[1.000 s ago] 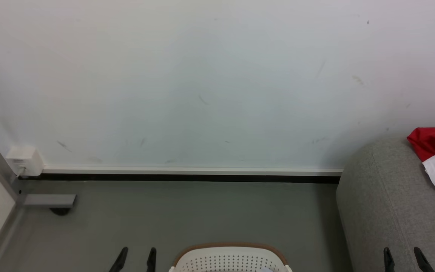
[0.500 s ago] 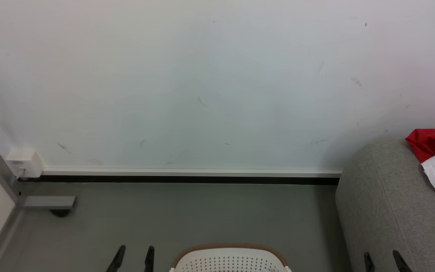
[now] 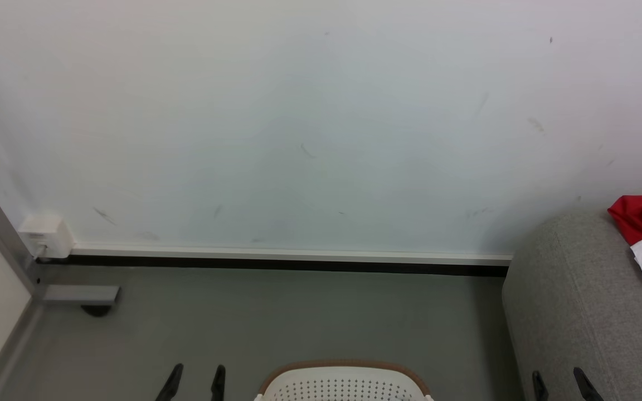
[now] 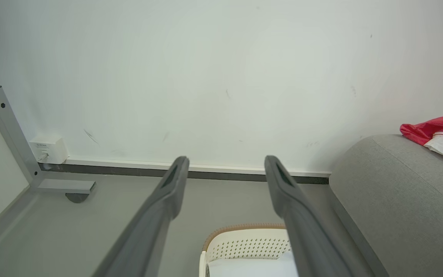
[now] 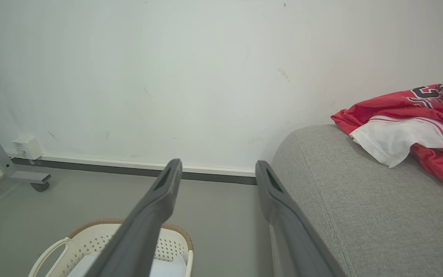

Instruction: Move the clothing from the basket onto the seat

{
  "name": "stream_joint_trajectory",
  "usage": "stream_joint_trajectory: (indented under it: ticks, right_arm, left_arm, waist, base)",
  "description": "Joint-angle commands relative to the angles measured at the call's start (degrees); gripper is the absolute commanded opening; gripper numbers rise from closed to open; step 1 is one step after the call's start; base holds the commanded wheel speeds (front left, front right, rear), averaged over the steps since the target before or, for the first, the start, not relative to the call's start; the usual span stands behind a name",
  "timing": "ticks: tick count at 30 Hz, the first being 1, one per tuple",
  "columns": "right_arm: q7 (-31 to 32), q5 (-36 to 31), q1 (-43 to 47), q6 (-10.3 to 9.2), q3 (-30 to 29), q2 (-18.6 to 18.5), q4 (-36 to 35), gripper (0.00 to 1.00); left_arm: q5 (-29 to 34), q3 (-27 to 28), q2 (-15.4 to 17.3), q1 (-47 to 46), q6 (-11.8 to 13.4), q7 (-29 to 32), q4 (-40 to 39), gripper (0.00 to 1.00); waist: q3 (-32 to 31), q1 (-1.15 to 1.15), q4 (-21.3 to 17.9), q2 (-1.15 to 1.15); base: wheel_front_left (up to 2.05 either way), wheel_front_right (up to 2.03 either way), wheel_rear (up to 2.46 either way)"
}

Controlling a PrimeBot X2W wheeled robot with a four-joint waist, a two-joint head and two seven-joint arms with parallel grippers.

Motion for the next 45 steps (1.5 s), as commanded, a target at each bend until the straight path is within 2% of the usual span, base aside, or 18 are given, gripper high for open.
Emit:
stream_joint_trajectory:
  ticks: [1,20,37,38,42,45]
  right_arm:
    - [-0.20,0.31,-0.10,-0.15,0.08,-0.07,0.13,1.00]
    - [-0.20,0.08,-1.58,-0.15,0.11,-0.07,0.33,1.00]
    - [-0.20,-0.83,-5.66,-0.15,1.41,-0.07,3.46,1.00]
    - [0.00,-1.09,-5.06,0.00,1.47,0.00,3.34,0.00]
    - [0.28,-0.75,-4.35,0.00,1.38,0.14,4.44,0.00]
    - [1.41,2.83,-4.95,0.00,0.80,0.13,4.41,0.00]
  left_arm:
    - [0.56,0.26,-0.13,0.14,-0.25,-0.02,0.19,1.00]
    - [2.06,2.14,-0.69,-1.65,-2.08,-0.02,2.04,1.00]
    - [2.25,3.82,-0.77,-4.60,-3.25,-0.02,4.87,1.00]
    - [2.29,3.77,-0.93,-4.04,-3.21,0.00,4.68,0.00]
    - [1.94,3.77,-1.12,-3.61,-3.20,0.24,5.94,0.00]
    - [-1.53,4.65,-1.11,-4.46,-3.24,1.57,6.33,0.00]
  waist:
    - [0.07,0.00,-0.02,0.00]
    - [1.52,0.00,-2.51,0.00]
    - [2.93,0.00,-4.60,0.00]
    - [2.93,0.00,-4.63,0.00]
    - [2.95,0.00,-4.67,0.00]
    - [3.02,0.00,-4.67,0.00]
  base:
    - [0.00,0.00,0.00]
    - [0.00,0.00,0.00]
    - [0.00,0.00,0.00]
    - [0.00,0.00,0.00]
    - [0.00,0.00,0.00]
    - [0.00,0.00,0.00]
